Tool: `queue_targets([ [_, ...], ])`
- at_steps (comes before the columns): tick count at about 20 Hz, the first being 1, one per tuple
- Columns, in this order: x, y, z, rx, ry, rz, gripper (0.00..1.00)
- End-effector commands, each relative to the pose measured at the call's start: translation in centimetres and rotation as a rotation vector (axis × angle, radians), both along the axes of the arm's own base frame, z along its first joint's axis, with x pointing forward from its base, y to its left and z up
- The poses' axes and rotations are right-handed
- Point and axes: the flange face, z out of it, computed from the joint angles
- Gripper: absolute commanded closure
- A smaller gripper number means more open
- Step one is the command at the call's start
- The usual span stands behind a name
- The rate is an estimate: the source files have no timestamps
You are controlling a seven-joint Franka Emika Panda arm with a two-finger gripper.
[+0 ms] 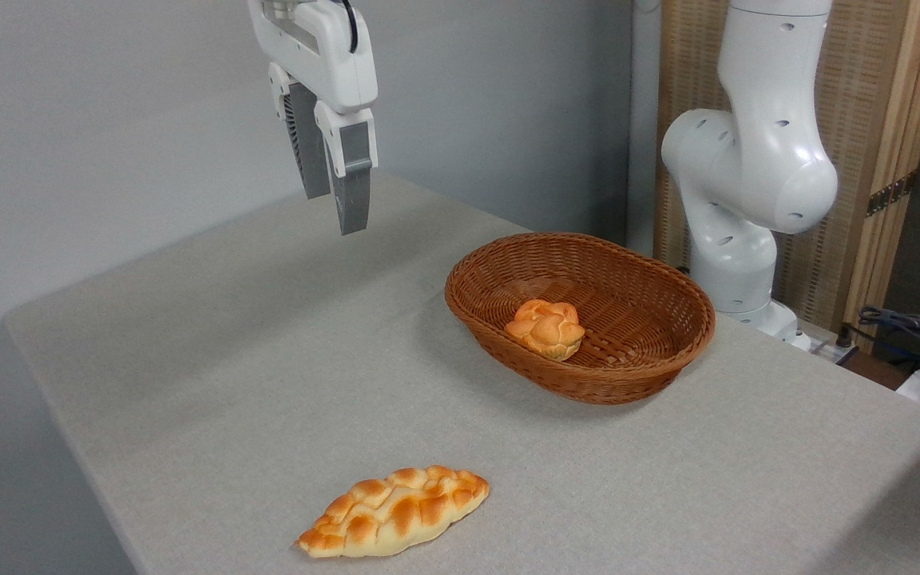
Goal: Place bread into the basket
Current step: 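Move the open gripper down toward the braided bread roll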
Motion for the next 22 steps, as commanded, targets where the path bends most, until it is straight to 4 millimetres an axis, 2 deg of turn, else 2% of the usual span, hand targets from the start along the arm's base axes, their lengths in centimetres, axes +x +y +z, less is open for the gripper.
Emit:
queue_targets([
  [1,-0.6,0.1,0.0,0.018,0.045,0.015,0.0],
  [11,-0.9,-0.1,-0.1,0.023,0.064,0.008,0.0],
  [15,-0.4,0.7,-1.2,0.023,0.067,0.014,0.0],
  [16,0.1,0.9,-1.6,0.02,0.047,0.017,0.0],
  [19,1.5,2.6,-4.6,0.007,-0.005,0.052,0.0],
  [22,2.8,5.6,-6.8,0.005,-0.068,0.064,0.0],
])
